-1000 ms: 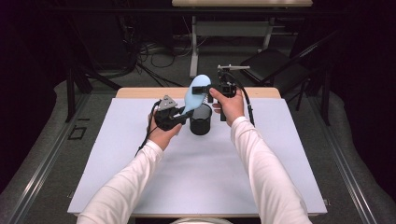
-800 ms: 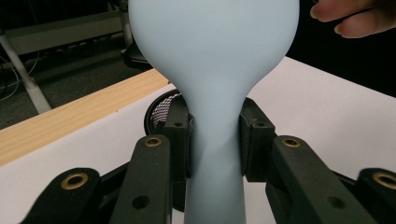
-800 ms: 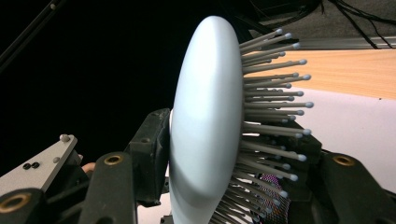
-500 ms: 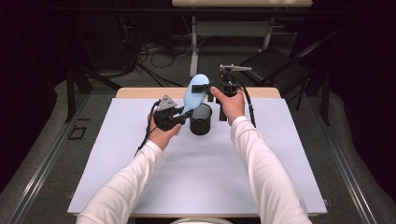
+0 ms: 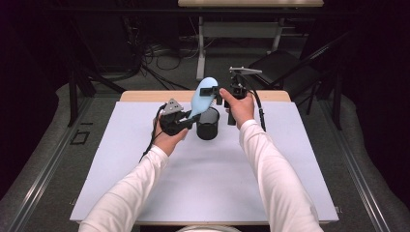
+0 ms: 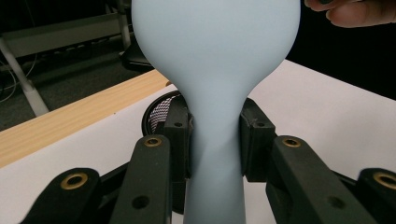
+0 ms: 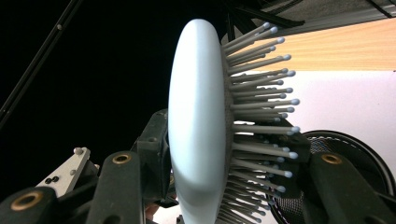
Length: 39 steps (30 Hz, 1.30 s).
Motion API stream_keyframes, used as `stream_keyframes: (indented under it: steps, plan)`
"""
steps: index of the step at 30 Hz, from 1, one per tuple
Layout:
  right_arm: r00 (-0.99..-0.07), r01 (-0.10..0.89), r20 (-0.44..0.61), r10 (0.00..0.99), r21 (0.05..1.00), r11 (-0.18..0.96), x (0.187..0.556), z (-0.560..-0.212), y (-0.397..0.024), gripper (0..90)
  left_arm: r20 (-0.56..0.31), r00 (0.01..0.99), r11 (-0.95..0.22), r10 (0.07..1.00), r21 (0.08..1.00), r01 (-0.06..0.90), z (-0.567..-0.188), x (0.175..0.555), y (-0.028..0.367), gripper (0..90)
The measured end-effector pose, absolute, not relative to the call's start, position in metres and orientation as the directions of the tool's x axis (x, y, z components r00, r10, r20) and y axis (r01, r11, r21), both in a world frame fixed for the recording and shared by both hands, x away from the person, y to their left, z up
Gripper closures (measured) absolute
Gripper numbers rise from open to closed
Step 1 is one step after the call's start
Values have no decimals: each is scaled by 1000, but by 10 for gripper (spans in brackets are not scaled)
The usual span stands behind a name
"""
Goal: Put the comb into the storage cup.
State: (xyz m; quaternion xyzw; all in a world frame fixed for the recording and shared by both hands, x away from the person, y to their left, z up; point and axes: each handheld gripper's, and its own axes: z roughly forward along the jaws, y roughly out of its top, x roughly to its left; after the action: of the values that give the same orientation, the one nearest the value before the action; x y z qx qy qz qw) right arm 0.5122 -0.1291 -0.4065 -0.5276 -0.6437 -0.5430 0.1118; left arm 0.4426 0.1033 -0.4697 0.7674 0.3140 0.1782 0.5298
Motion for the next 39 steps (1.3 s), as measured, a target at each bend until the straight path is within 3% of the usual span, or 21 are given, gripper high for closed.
stream_keyframes:
  steps: [21, 39]
  plan:
    - [-383, 821, 753, 535, 543, -176, 514, -407, -132, 503, -56, 736, -231, 675, 931, 283, -469, 442, 103, 672]
    - [-358, 805, 769, 530, 541, -242, 514, -417, -137, 511, -45, 709, -239, 704, 925, 295, -471, 442, 106, 436]
